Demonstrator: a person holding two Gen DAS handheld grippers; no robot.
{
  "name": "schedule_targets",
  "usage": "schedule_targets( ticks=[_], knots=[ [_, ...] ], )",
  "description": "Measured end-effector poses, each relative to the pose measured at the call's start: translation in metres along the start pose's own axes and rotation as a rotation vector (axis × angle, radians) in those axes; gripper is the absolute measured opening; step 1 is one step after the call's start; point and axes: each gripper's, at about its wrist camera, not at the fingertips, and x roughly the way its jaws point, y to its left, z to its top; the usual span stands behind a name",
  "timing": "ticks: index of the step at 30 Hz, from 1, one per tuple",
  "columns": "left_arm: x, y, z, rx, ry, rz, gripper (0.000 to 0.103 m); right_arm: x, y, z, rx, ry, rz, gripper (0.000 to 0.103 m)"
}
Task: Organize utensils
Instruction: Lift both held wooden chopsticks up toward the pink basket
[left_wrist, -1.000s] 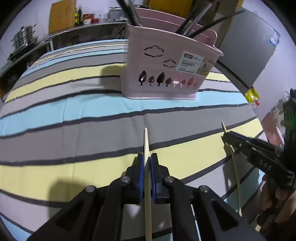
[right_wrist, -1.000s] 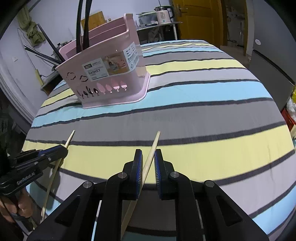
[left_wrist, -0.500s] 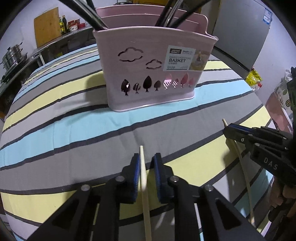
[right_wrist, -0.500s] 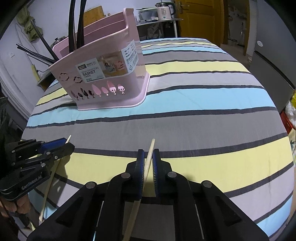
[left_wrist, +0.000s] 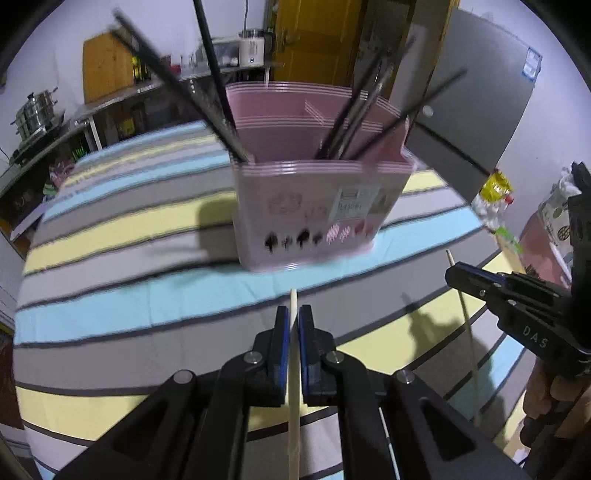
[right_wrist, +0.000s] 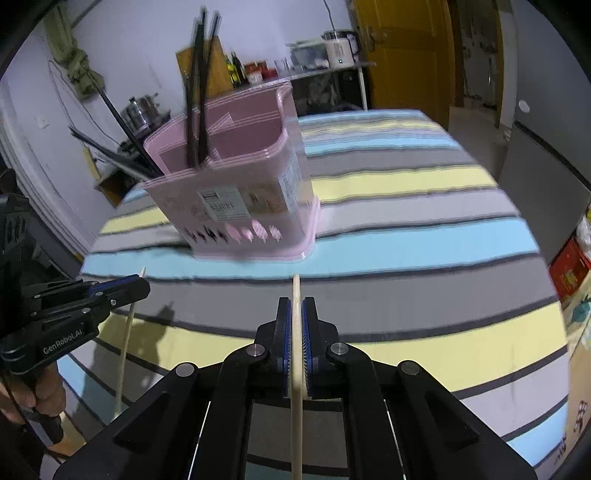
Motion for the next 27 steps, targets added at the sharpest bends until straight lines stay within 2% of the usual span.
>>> schedule_targets(
  ticks=[6, 14, 27],
  knots=[
    [-0.038, 0.001, 0.022, 0.003, -0.086, -0.014, 0.005, -0.032, 0.010, 0.022, -0.026, -0.085, 0.007, 0.005],
    [-0.063, 0.003, 0.035, 0.004, -0.143, -0.022, 0.005, -0.056, 0.018, 0.037, -0.041, -0.153, 0.005, 0.005],
    [-0.084, 0.000, 0.015, 0.007, -0.169, -0.038, 0.006, -0.077, 0.023, 0.016, -0.054, -0.161, 0.001, 0.005]
  ],
)
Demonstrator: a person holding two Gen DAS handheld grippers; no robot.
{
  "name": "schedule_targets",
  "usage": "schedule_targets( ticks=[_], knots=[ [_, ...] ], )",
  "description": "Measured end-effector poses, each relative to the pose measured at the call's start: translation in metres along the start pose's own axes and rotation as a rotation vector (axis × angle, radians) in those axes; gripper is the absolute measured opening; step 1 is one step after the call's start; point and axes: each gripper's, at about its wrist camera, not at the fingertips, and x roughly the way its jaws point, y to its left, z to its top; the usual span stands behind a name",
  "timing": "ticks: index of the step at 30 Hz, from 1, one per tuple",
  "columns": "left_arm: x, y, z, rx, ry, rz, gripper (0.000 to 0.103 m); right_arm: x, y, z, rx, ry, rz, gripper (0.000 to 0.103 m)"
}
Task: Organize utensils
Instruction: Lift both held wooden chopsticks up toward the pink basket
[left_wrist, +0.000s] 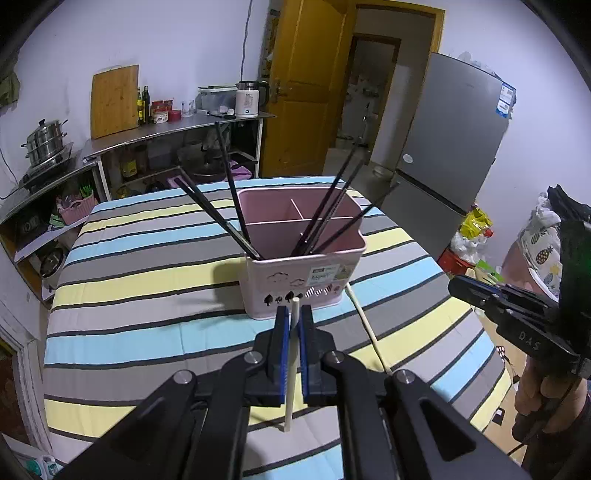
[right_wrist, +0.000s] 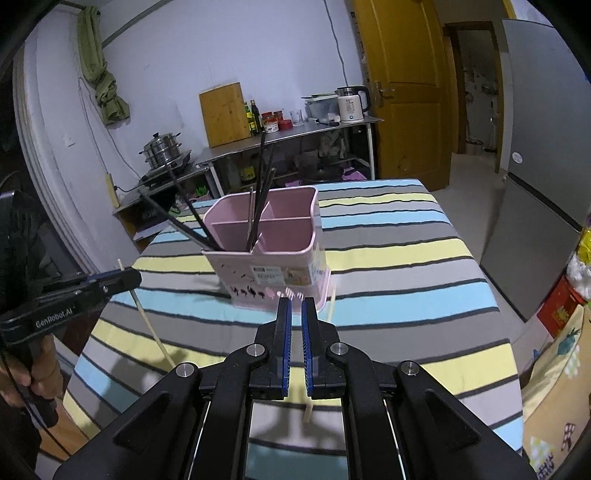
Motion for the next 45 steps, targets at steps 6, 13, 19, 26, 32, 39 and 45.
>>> schedule_targets(
  ticks=[6, 13, 19, 26, 32, 39, 45],
  knots=[
    [-0.007, 0.003, 0.001, -0.010, -0.004, 0.010, 0.005, 0.004, -0.005, -0.004, 0.023, 0.021, 0.006, 0.005],
    [-0.009, 0.014, 0.005, -0.047, -0.019, -0.029, 0.005, 0.041, -0.020, -0.018, 0.059, 0.091, -0.011, 0.014],
    [0.006, 0.025, 0.006, -0.078, -0.009, -0.042, 0.005, 0.096, -0.028, -0.025, 0.058, 0.167, -0.016, 0.014],
    [0.018, 0.032, 0.012, -0.082, -0.005, -0.058, 0.005, 0.157, -0.034, -0.034, 0.054, 0.265, -0.049, 0.014],
    [0.021, 0.033, 0.013, -0.090, -0.006, -0.078, 0.005, 0.146, -0.034, -0.044, 0.067, 0.265, -0.041, 0.006],
    [0.008, 0.025, 0.009, -0.087, -0.011, -0.093, 0.005, 0.095, -0.034, -0.086, 0.116, 0.290, -0.017, 0.006],
    [0.002, 0.019, 0.005, -0.076, -0.012, -0.090, 0.005, 0.080, -0.027, -0.092, 0.073, 0.319, 0.002, 0.008]
  ],
)
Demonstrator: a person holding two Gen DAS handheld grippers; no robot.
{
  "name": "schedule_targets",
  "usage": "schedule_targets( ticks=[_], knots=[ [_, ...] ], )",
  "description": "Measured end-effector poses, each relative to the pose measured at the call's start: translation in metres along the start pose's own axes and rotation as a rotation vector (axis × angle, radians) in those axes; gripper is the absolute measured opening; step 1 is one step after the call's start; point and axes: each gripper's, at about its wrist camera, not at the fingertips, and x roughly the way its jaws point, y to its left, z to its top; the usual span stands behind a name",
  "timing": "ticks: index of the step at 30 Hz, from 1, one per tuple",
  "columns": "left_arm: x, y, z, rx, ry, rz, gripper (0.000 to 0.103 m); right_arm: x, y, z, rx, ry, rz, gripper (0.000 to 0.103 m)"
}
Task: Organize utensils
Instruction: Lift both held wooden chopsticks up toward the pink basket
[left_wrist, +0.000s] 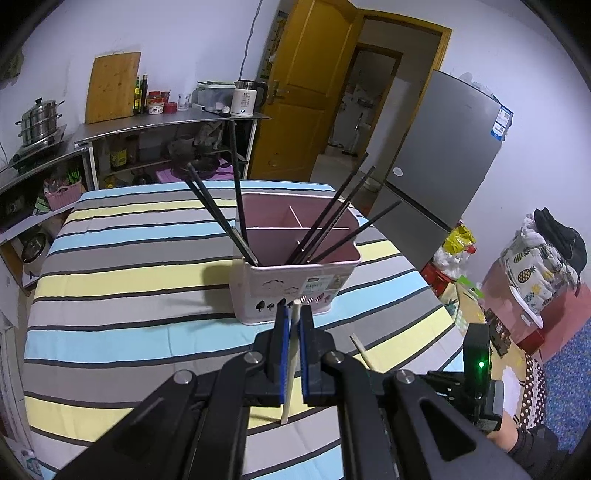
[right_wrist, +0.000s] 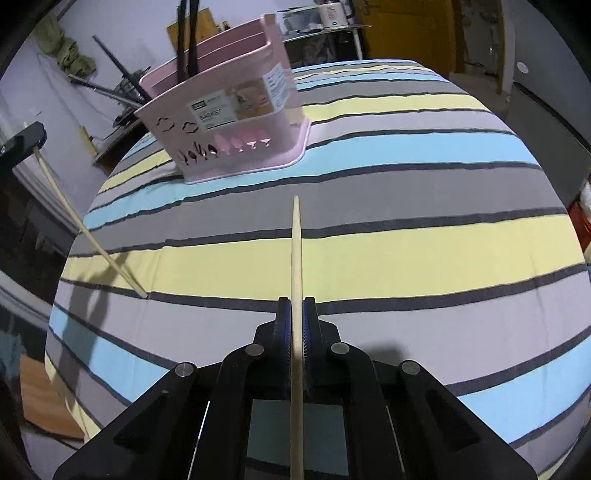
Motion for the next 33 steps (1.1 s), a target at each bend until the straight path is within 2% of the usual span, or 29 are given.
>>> schedule_targets(
  ticks=[2, 6, 11, 14, 17, 24, 33],
  knots=[
    [-0.001, 0.000, -0.001, -0.002, 0.000, 0.002, 0.005, 0.003, 0.005, 0.010, -0.024, 0.001, -0.005, 0.014],
    [0.000, 0.001, 0.000, -0.008, 0.003, 0.003, 0.005, 0.028, 0.008, 0.037, -0.071, 0.028, -0.033, 0.015],
    [0.002, 0.002, 0.000, -0.008, 0.005, 0.001, 0.005, 0.044, 0.011, 0.054, -0.082, 0.046, -0.051, 0.015],
    [0.004, 0.002, 0.001, -0.009, 0.006, -0.002, 0.006, 0.049, 0.012, 0.060, -0.093, 0.052, -0.057, 0.006],
    [0.004, 0.001, 0.001, -0.010, 0.007, -0.004, 0.006, 0.047, 0.008, 0.064, -0.086, 0.056, -0.040, 0.005],
    [0.004, -0.004, 0.001, 0.001, 0.011, -0.002, 0.006, 0.001, 0.014, 0.074, -0.083, -0.060, 0.010, 0.005],
    [0.000, -0.011, 0.005, 0.006, 0.013, -0.003, 0.005, -0.065, 0.032, 0.094, -0.112, -0.229, 0.030, 0.005]
  ],
)
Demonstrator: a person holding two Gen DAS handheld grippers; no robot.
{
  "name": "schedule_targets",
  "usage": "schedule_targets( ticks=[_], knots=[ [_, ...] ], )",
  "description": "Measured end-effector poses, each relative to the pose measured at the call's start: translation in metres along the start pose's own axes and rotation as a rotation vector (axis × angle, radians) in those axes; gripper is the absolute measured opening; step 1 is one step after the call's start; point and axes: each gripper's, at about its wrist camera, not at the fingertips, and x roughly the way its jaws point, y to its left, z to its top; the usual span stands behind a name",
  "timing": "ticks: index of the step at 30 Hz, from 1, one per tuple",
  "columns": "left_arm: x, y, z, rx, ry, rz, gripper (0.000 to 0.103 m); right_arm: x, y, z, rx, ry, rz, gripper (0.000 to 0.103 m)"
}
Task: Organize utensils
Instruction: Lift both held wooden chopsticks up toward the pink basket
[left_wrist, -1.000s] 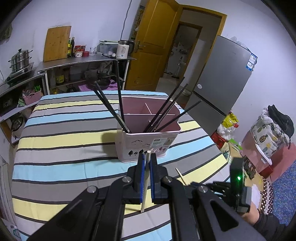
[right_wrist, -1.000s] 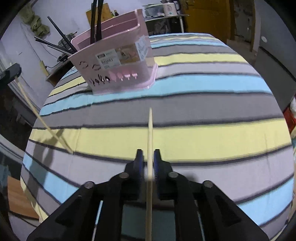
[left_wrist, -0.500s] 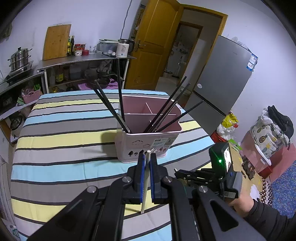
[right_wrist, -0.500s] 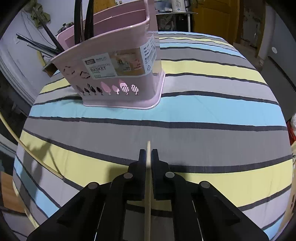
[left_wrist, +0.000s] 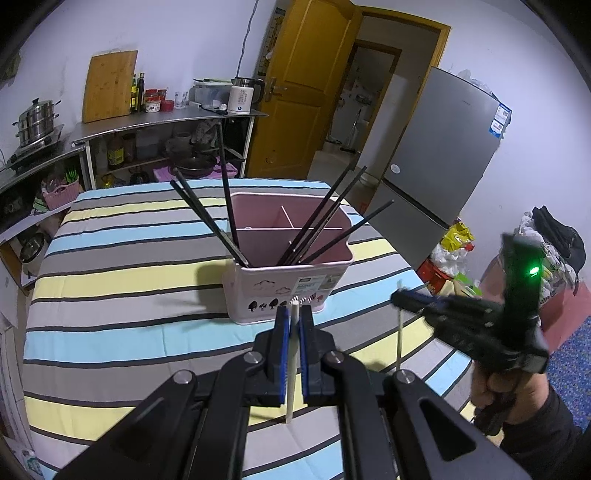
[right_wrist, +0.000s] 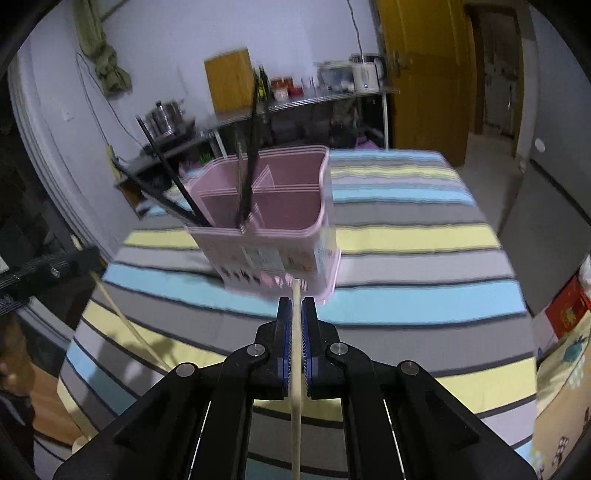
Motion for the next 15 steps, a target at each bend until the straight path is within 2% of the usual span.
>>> schedule_targets(
  ticks=[6, 15],
  knots=[
    [-0.003, -0.001, 0.002, 0.003, -0.003, 0.010, 0.005, -0.024, 0.002, 0.007, 0.008, -0.108, -0.002, 0.005],
    [-0.004, -0.006, -0.006, 0.013, 0.013, 0.012, 0.005, -0.049, 0.000, -0.021, 0.018, -0.138, -0.015, 0.005]
  ],
)
